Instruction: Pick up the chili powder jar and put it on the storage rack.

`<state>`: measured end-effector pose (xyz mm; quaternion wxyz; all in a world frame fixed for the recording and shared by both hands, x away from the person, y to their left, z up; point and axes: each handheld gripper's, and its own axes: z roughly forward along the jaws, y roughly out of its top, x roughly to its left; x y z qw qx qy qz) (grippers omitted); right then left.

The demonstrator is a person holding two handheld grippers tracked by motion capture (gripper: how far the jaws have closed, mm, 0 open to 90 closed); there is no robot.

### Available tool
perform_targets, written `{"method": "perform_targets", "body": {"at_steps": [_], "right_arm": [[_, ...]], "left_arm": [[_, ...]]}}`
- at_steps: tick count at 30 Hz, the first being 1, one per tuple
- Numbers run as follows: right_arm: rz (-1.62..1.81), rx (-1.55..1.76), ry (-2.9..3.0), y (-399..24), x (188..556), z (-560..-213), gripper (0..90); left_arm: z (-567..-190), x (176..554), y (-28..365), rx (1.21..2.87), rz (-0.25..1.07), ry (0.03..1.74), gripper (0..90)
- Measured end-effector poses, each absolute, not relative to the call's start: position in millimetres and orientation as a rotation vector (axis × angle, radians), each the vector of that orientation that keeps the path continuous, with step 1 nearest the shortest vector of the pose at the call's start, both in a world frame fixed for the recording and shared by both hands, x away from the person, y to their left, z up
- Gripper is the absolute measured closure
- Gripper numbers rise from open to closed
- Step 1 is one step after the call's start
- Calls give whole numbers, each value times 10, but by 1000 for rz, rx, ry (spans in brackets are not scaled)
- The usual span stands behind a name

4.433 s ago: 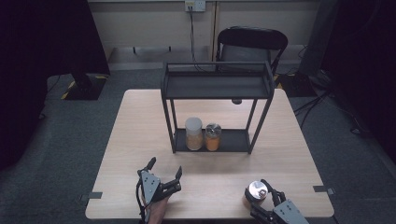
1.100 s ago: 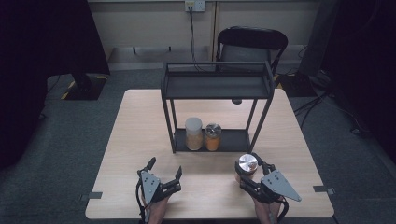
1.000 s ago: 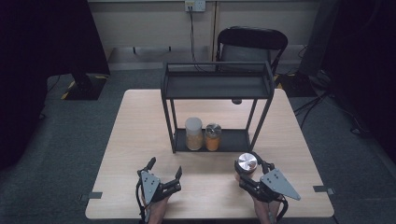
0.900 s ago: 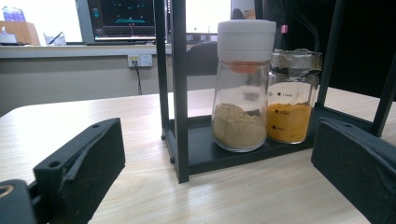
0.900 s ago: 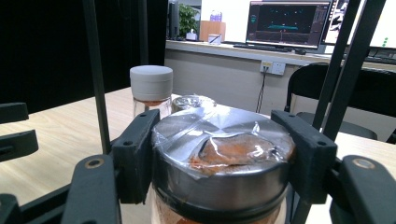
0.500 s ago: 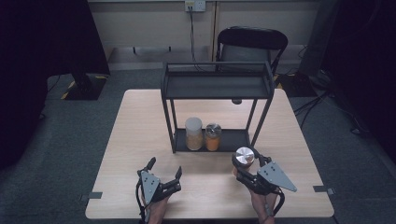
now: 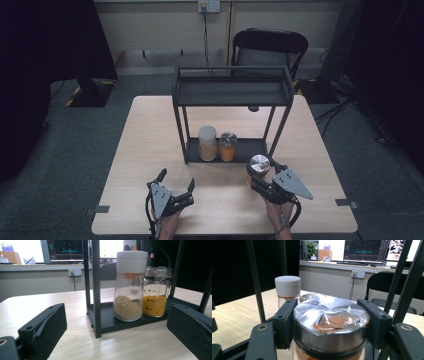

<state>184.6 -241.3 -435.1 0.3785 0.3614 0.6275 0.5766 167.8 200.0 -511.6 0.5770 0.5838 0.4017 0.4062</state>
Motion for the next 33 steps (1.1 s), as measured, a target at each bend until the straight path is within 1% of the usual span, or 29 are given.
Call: {"method": "perform_targets", "body": {"at_steps": [33], "right_arm": [[1439,935,1590,-2284,2118,-4351,350]], "left_arm": [[-5122,1676,2008,1363,946,937,22]]}}
